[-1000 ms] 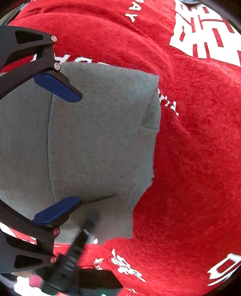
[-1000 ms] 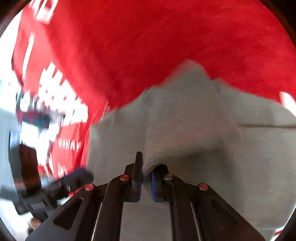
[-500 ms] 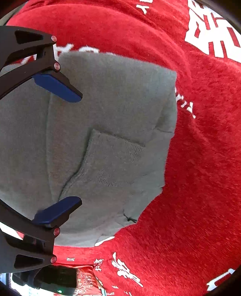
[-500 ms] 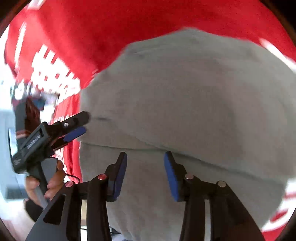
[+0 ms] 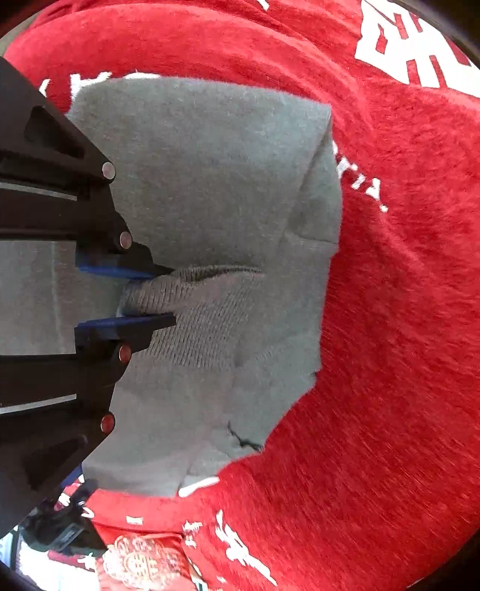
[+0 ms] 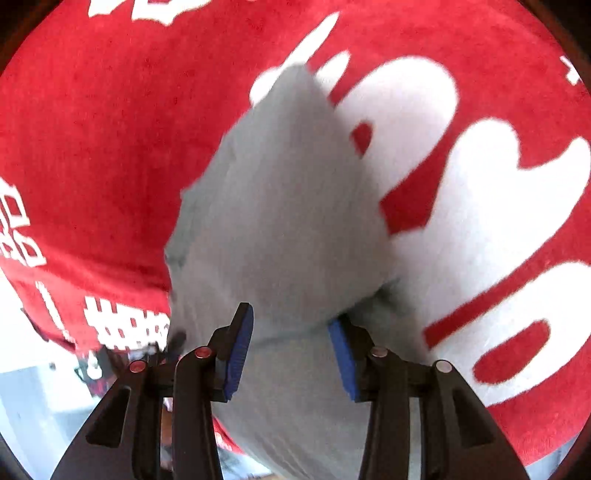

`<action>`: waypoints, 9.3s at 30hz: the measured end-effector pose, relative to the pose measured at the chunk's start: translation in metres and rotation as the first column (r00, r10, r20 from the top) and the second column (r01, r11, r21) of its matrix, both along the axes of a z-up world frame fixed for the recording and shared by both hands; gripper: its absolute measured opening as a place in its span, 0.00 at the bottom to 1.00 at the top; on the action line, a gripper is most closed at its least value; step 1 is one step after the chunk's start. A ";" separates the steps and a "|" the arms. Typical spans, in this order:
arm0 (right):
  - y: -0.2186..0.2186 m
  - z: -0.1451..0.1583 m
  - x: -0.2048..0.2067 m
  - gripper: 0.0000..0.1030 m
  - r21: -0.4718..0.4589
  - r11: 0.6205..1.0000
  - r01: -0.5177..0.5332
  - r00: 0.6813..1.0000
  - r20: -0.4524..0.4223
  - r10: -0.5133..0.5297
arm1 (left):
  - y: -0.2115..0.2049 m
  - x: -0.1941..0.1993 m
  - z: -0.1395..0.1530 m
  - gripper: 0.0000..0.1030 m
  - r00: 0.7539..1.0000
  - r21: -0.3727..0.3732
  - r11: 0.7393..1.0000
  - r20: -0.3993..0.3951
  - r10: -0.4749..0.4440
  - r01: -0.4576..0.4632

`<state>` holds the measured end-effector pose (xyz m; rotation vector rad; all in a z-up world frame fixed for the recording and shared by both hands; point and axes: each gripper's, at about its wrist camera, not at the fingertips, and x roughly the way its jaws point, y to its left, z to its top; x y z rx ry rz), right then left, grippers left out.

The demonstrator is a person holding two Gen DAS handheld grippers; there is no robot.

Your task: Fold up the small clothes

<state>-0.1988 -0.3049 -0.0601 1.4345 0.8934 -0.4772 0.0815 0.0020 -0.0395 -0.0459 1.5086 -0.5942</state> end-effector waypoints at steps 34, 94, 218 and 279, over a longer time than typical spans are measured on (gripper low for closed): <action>-0.088 0.009 0.020 0.08 -0.155 0.967 -0.203 0.977 -0.101 0.189 | -0.009 -0.048 0.020 0.16 0.966 0.242 0.963 0.200 -0.166 0.116; 0.062 0.073 0.042 0.36 -0.293 0.809 -0.510 0.844 -0.354 0.404 | 0.005 -0.113 0.065 0.99 0.936 0.342 0.930 0.264 -0.231 0.133; 0.057 0.020 -0.018 0.07 -0.008 0.987 -0.161 0.986 0.042 0.161 | 0.111 -0.092 0.037 0.13 0.968 0.026 0.969 0.043 -0.248 0.247; -0.008 0.145 0.163 0.07 -0.559 0.593 -0.580 0.806 -0.285 0.519 | -0.002 0.015 0.113 0.07 0.883 0.114 0.955 0.362 -0.297 0.274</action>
